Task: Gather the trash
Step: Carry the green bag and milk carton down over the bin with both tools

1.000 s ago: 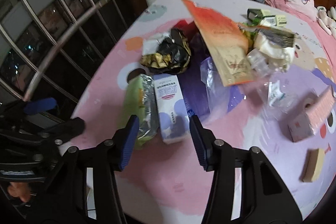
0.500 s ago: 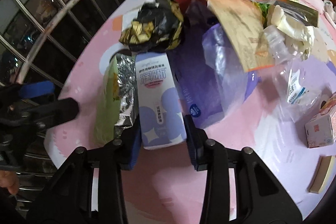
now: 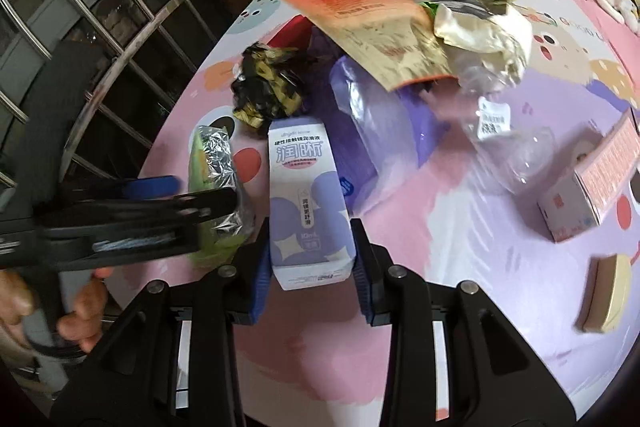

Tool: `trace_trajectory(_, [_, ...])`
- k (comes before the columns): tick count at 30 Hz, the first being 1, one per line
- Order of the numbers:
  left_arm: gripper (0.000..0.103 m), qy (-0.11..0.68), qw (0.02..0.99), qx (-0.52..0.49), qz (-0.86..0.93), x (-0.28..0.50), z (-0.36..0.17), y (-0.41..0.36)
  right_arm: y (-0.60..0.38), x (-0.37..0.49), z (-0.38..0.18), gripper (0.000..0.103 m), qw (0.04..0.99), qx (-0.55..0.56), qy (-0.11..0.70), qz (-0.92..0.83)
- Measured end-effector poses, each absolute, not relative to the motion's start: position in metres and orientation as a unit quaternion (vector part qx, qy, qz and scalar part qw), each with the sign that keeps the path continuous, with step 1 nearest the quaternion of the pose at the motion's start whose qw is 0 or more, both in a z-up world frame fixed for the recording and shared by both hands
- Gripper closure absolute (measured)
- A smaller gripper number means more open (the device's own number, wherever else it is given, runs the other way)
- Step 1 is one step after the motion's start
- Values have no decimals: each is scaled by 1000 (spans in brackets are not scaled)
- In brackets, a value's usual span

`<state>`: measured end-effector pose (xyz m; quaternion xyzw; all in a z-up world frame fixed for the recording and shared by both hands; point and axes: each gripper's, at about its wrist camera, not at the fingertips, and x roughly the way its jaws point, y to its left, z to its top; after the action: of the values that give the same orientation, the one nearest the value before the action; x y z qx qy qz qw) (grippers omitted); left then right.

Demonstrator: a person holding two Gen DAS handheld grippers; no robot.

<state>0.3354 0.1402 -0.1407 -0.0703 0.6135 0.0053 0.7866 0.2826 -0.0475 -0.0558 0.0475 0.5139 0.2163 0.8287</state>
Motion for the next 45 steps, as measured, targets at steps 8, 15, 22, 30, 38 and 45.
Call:
trace_trajectory(8, [84,613,788,-48,1,326,-142,115,-59,253,-40,72,829,64,509,222])
trace_trajectory(15, [89,594,803,-52,16,288,-113,98,-77,211,-16,72,834,67,494,237])
trace_trajectory(22, [90,580,813,-57,16,232,-81,81,-100,160,5,72,841,56,479,244])
trace_trajectory(30, [90,560,827,-47,-13,141,-45,44,-132,86,26,72,847,44,467,249])
trace_trajectory(38, [90,562,826,-18,-42,63,-56,-8,-180,9,-13,72,832,54,505,223])
trace_trajectory(45, [90,602,795,14,-73,25,-105,-44,-211,-30,-85,72,805,86,563,170])
